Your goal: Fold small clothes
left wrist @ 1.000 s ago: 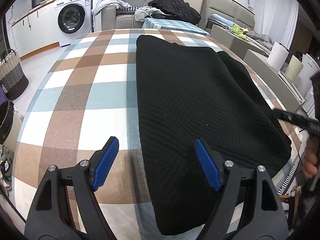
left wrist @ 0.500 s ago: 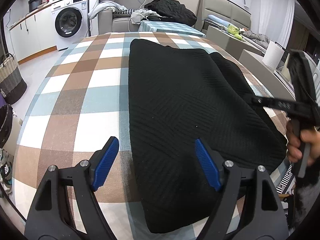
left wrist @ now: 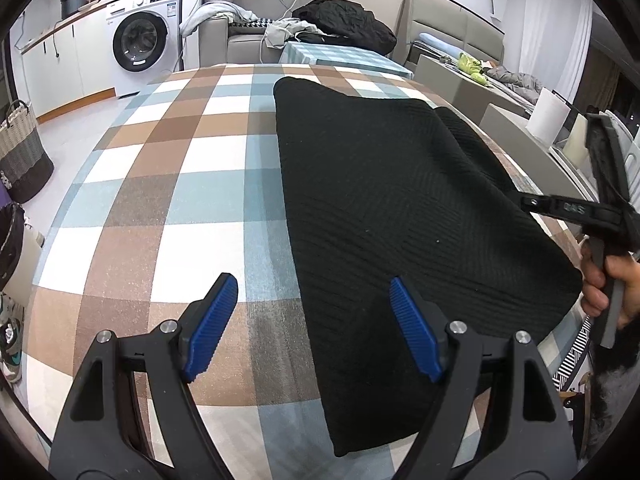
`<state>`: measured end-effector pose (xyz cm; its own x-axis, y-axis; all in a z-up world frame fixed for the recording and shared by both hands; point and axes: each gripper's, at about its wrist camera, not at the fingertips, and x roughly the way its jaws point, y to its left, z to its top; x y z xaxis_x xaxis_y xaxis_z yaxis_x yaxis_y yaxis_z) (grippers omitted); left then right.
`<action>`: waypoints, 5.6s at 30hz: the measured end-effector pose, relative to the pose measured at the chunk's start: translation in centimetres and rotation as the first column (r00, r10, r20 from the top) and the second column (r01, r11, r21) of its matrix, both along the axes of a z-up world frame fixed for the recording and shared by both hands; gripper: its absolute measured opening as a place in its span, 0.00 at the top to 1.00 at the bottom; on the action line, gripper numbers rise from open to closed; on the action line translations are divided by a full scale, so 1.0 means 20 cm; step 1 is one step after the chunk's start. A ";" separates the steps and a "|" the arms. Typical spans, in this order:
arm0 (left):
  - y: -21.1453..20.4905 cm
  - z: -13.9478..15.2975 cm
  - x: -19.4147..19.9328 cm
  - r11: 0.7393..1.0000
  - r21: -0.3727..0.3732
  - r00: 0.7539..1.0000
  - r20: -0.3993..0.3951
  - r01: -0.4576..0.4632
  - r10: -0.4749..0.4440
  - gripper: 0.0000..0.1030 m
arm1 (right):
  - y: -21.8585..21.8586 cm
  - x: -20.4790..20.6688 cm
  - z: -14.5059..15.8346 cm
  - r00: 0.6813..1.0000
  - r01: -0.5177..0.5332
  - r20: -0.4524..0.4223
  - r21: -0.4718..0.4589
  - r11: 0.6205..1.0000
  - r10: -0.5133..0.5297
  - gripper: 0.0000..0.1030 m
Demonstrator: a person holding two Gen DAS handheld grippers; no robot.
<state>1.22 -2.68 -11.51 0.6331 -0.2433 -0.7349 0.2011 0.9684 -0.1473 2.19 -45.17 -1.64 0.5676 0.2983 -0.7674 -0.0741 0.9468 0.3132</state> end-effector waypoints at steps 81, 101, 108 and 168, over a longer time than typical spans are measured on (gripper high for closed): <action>0.00 -0.05 -0.15 0.994 0.054 0.995 -0.045 0.095 -0.093 0.24 | 0.13 -0.46 0.06 0.973 -0.227 0.053 0.064 0.972 0.224 0.83; 0.05 -0.05 -0.07 0.999 -0.039 0.997 -0.067 0.037 -0.039 0.24 | 0.13 -0.11 0.00 0.981 -0.191 -0.002 0.175 0.966 0.194 0.73; 0.03 -0.03 0.04 0.998 -0.066 0.998 -0.066 0.012 -0.016 0.24 | 0.08 0.31 -0.02 0.991 -0.087 -0.078 0.209 0.974 0.105 0.69; 0.02 -0.08 0.30 1.000 -0.002 0.998 -0.062 0.031 -0.031 0.78 | 0.25 -0.03 -0.05 0.990 -0.140 -0.008 0.028 0.990 0.140 0.72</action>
<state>7.18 -2.37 -13.17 0.5787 -0.2628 -0.7720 0.2215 0.9617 -0.1614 1.66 -40.11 -2.60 0.5111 0.3952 -0.7633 -0.2017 0.9184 0.3404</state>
